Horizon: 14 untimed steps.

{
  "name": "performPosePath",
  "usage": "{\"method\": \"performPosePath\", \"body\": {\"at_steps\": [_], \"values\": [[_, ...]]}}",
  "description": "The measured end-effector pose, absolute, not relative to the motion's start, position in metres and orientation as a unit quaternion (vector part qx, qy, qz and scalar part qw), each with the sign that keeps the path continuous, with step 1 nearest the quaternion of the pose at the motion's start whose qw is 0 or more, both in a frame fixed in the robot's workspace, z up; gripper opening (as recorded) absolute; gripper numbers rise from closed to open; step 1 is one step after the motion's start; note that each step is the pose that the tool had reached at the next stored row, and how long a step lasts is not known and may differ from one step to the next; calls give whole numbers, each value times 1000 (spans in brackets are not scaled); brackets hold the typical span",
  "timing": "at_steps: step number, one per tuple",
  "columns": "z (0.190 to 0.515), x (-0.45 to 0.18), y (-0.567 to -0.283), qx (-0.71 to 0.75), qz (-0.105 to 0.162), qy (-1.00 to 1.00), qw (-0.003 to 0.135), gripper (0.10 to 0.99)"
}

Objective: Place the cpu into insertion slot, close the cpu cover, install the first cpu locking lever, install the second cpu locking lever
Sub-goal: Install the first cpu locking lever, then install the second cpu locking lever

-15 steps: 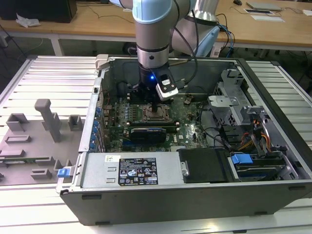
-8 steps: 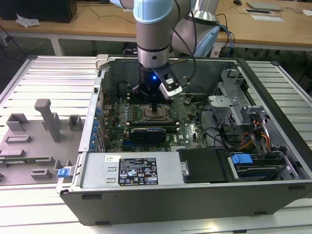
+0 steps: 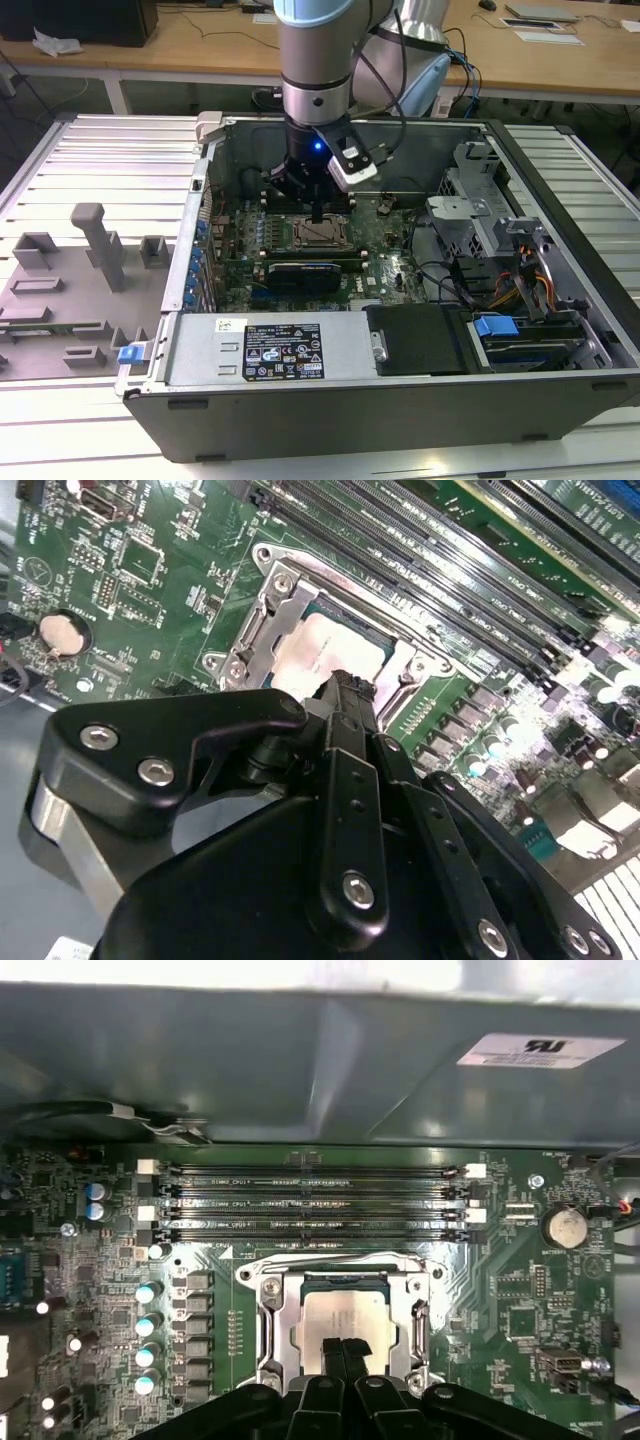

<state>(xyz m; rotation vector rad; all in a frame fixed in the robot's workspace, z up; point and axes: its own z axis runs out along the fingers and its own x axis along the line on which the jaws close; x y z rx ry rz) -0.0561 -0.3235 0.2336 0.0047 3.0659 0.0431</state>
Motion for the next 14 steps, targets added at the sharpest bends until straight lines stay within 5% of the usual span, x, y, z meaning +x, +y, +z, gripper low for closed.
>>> {"method": "performPosePath", "body": {"at_steps": [14], "values": [[237, -49, -325, 1, 13, 999, 30, 106]]}}
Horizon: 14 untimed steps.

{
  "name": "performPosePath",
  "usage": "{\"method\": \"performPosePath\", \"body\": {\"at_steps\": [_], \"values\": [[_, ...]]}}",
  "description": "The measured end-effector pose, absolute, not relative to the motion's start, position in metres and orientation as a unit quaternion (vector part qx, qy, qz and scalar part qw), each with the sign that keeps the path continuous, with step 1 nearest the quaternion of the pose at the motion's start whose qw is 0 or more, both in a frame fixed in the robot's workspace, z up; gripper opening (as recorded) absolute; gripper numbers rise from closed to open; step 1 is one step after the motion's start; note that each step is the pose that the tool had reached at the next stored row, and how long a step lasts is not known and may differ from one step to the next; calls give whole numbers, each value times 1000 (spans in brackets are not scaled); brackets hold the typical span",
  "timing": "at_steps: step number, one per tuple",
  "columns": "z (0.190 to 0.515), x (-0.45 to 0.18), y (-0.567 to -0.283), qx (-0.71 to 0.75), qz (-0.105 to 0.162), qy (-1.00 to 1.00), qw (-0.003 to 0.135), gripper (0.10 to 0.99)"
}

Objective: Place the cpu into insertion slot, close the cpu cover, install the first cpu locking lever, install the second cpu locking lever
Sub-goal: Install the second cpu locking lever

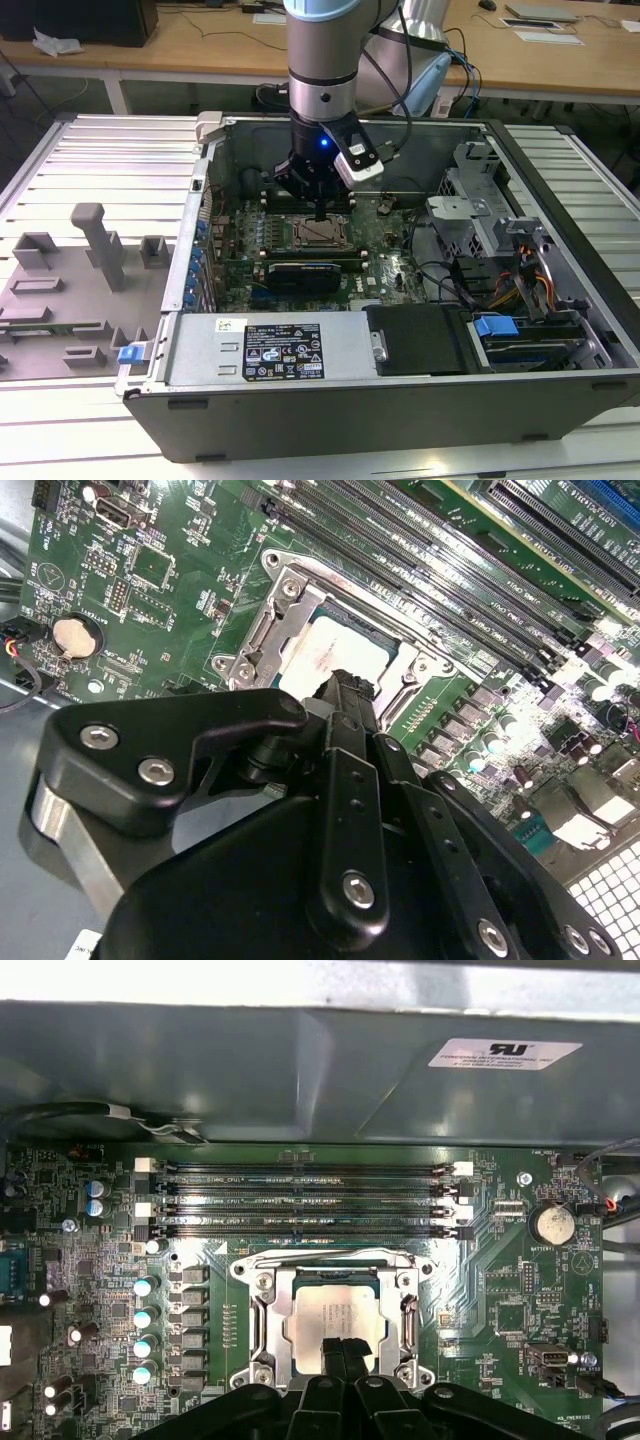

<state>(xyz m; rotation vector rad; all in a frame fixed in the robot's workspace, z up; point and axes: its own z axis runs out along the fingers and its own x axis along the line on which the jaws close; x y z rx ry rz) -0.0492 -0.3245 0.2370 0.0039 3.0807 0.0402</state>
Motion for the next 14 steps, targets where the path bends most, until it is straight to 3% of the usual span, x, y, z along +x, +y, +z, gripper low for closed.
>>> {"method": "performPosePath", "body": {"at_steps": [8, 14], "values": [[237, -50, -326, 1, 13, 999, 30, 106], [237, -50, -344, 1, 13, 999, 30, 106]]}}
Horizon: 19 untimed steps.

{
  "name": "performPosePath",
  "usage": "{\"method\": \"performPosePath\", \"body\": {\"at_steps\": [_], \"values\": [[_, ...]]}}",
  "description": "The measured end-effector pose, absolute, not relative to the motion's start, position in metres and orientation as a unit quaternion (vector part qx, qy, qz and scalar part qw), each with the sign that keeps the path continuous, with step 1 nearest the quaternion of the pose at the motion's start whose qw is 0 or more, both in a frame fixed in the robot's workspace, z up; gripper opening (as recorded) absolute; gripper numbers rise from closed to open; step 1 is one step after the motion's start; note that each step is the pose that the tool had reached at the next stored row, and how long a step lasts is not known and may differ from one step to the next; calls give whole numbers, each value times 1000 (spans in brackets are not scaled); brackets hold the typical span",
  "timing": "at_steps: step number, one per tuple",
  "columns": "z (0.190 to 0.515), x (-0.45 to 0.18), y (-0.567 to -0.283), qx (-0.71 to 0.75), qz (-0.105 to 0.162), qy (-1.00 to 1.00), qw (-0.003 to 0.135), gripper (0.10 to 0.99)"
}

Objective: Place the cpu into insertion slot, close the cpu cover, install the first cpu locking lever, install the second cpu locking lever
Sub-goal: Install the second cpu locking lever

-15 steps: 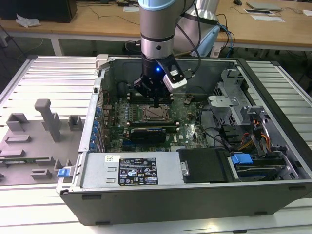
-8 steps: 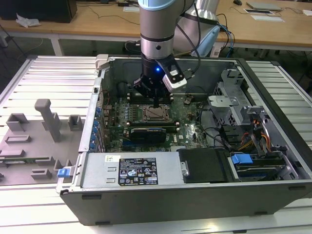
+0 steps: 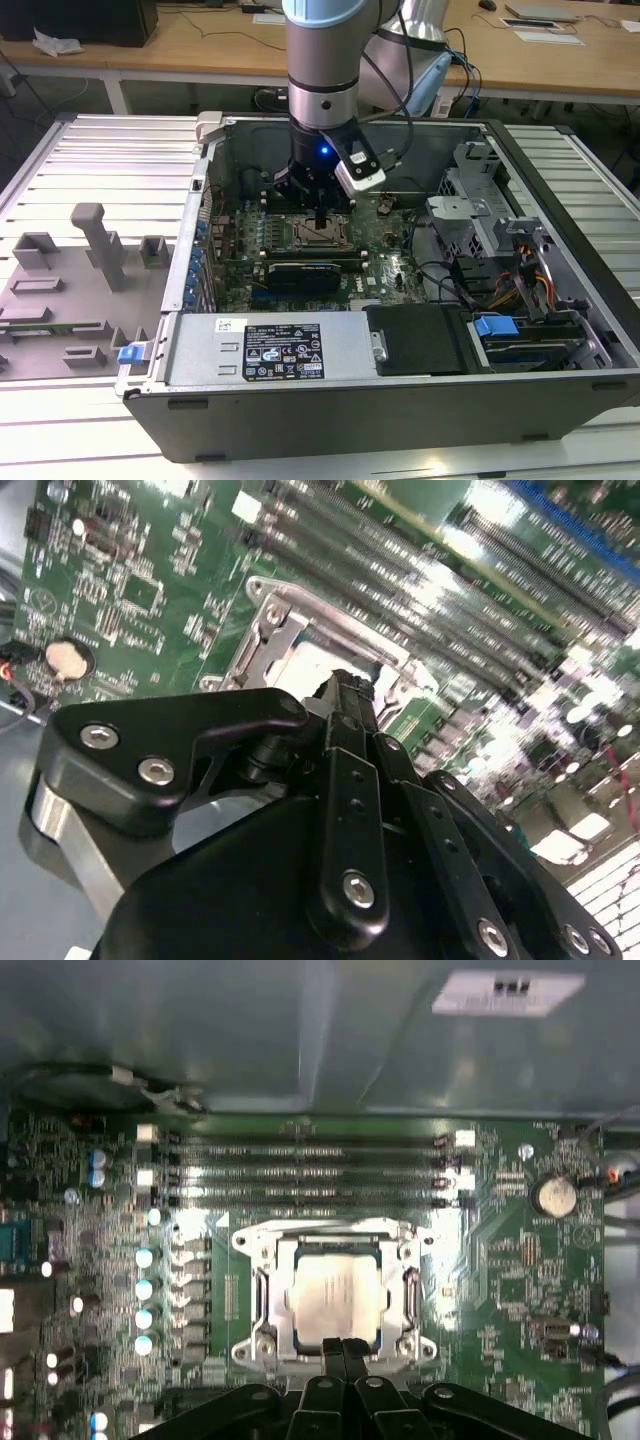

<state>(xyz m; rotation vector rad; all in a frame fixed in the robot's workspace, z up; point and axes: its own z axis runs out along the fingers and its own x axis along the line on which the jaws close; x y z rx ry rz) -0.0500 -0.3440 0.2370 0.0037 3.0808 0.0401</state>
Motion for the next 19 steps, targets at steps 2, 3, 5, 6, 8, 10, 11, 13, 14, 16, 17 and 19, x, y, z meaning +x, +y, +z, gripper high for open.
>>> {"method": "performPosePath", "body": {"at_steps": [2, 3, 5, 6, 8, 10, 11, 13, 14, 16, 17, 19], "values": [[237, -50, -355, 1, 13, 999, 30, 106], [237, -50, -355, 1, 14, 999, 30, 106], [237, -50, -357, 1, 14, 999, 30, 106], [237, -52, -361, 1, 14, 999, 30, 106], [231, -64, -364, 1, 19, 999, 30, 106], [227, -68, -372, 2, 28, 999, 30, 106], [225, -70, -377, 2, 41, 999, 30, 106], [225, -73, -379, 3, 52, 998, 30, 106], [224, -76, -379, 3, 60, 998, 30, 106], [222, -81, -380, 3, 68, 997, 30, 106], [221, -82, -380, 3, 70, 997, 30, 106], [216, -85, -382, 2, 81, 996, 30, 106]]}}
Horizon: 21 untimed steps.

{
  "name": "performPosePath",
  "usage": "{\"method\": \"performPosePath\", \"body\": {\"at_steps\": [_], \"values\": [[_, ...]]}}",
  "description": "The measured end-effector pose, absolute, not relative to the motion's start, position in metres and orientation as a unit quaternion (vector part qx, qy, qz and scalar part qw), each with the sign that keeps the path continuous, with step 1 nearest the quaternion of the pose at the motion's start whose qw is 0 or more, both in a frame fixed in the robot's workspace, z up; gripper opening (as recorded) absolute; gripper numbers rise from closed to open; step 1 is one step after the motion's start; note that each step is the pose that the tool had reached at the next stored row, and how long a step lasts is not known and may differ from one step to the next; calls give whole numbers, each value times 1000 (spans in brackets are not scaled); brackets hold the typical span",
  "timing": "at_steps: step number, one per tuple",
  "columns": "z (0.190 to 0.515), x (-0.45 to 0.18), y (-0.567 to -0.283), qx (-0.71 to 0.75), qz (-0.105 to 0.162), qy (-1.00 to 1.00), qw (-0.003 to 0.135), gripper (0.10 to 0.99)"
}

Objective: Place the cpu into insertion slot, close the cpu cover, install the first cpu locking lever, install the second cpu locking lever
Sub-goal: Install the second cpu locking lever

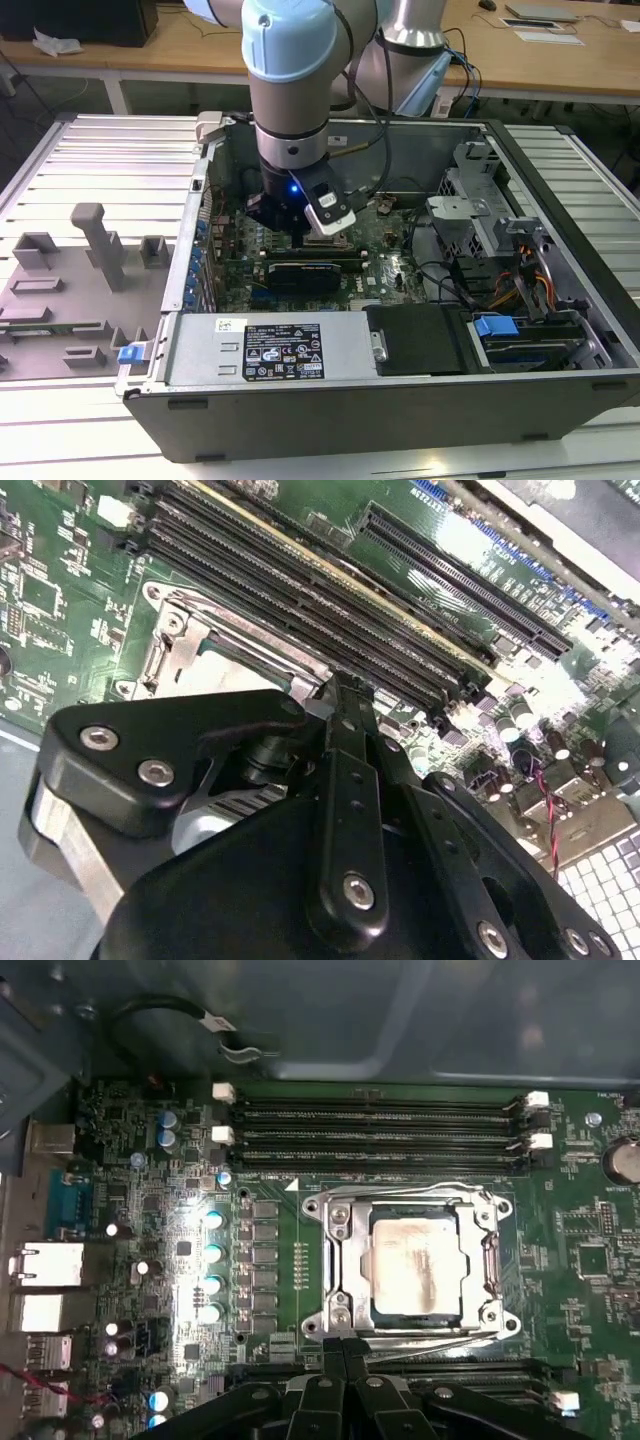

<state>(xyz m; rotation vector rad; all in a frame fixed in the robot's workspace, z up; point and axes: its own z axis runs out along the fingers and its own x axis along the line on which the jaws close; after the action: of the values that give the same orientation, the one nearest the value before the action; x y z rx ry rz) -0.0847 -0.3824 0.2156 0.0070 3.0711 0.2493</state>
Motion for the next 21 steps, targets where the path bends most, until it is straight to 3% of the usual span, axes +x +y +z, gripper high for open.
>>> {"method": "performPosePath", "body": {"at_steps": [11, 15, 21], "values": [[210, -87, -399, 2, 121, 992, 30, 106], [208, -87, -404, 2, 151, 988, 30, 106], [206, -87, -411, 2, 158, 987, 30, 106]]}}
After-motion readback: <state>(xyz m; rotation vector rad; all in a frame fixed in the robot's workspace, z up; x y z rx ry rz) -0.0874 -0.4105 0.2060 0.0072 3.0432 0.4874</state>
